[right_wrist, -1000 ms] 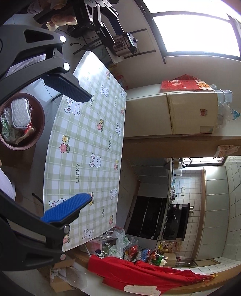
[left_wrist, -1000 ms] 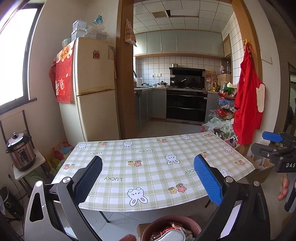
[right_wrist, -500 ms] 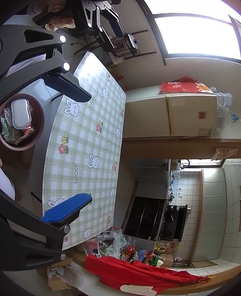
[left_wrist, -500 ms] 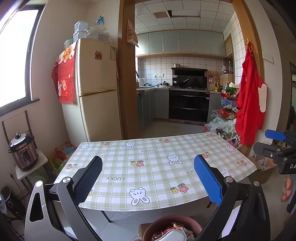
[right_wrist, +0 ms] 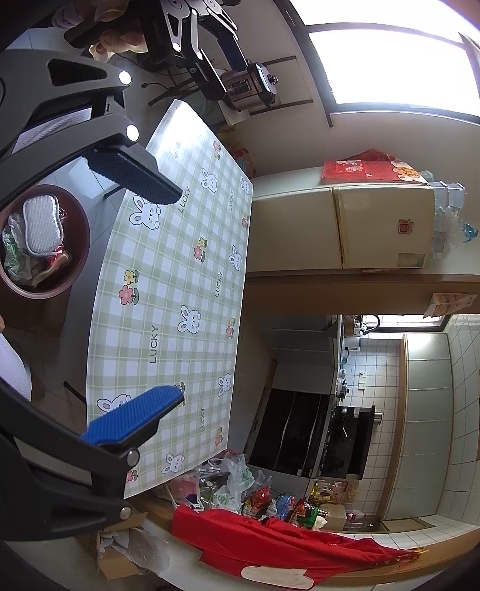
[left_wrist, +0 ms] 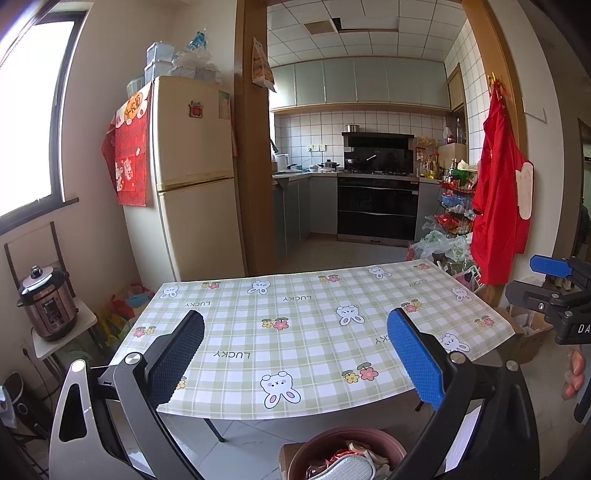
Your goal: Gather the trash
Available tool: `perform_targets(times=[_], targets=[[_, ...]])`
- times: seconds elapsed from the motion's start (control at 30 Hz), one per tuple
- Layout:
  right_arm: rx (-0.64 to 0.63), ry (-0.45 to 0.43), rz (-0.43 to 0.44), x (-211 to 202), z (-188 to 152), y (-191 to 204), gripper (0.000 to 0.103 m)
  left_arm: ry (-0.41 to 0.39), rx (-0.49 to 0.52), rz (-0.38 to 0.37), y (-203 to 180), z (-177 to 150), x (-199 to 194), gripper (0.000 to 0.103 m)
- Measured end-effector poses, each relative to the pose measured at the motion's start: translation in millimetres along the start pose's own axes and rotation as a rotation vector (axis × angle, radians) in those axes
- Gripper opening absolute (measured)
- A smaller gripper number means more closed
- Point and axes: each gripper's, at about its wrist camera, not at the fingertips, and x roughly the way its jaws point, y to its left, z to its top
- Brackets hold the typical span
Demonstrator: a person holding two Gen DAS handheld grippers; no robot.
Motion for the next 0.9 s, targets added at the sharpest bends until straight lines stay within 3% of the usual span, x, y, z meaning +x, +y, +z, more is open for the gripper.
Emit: perform_targets(times=[0.9], targets=[[0.0,0.009,0.003,1.2,-2.4,0.7,0.097,0.017,-0.007,-0.011,4.9,-2.4,0.8,0.097]])
